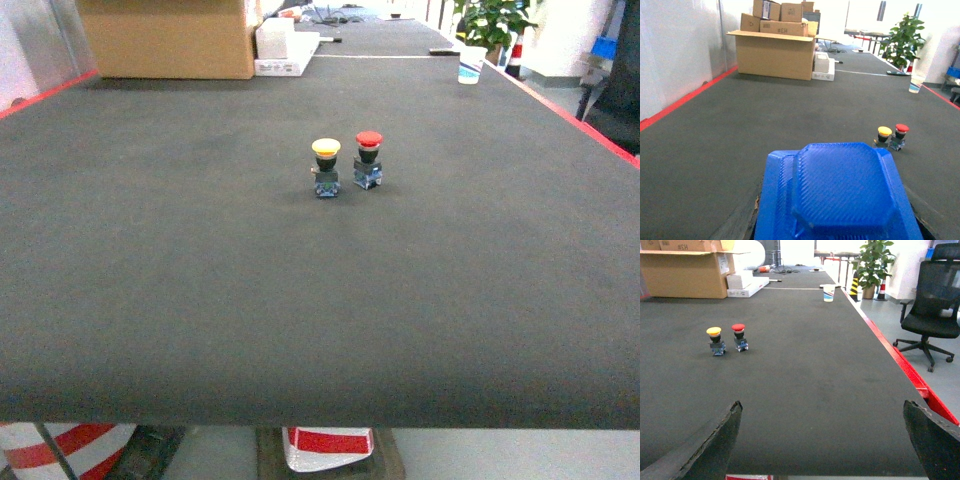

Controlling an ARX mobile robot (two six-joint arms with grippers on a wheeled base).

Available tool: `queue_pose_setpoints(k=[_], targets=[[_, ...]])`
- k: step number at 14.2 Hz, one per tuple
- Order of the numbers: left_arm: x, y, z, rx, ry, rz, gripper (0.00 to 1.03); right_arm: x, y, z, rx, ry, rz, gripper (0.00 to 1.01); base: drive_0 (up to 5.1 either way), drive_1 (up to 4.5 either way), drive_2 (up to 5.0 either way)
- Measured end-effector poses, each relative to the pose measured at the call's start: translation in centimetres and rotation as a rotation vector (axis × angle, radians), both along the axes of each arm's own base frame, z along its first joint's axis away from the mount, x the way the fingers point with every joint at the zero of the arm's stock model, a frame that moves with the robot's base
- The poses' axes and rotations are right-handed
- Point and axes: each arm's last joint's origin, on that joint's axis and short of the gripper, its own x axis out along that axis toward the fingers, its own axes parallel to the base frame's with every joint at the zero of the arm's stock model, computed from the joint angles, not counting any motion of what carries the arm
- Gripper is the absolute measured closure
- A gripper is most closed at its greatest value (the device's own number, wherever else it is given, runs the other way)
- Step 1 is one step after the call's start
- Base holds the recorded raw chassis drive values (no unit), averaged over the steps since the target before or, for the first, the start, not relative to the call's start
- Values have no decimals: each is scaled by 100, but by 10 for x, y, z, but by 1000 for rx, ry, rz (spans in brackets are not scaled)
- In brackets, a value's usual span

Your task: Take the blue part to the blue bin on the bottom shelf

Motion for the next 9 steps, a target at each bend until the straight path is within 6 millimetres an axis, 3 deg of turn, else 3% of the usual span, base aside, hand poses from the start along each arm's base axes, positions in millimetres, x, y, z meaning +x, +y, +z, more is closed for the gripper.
queue_pose_setpoints(k=[2, 9], targets=[[-1, 0, 0, -2, -6, 2, 59, 0, 0, 0, 0, 3, 0, 3, -8, -430, 415], [0, 0, 0, 3, 1, 4, 59, 0, 0, 0, 0, -1, 0, 3, -143, -143, -143]])
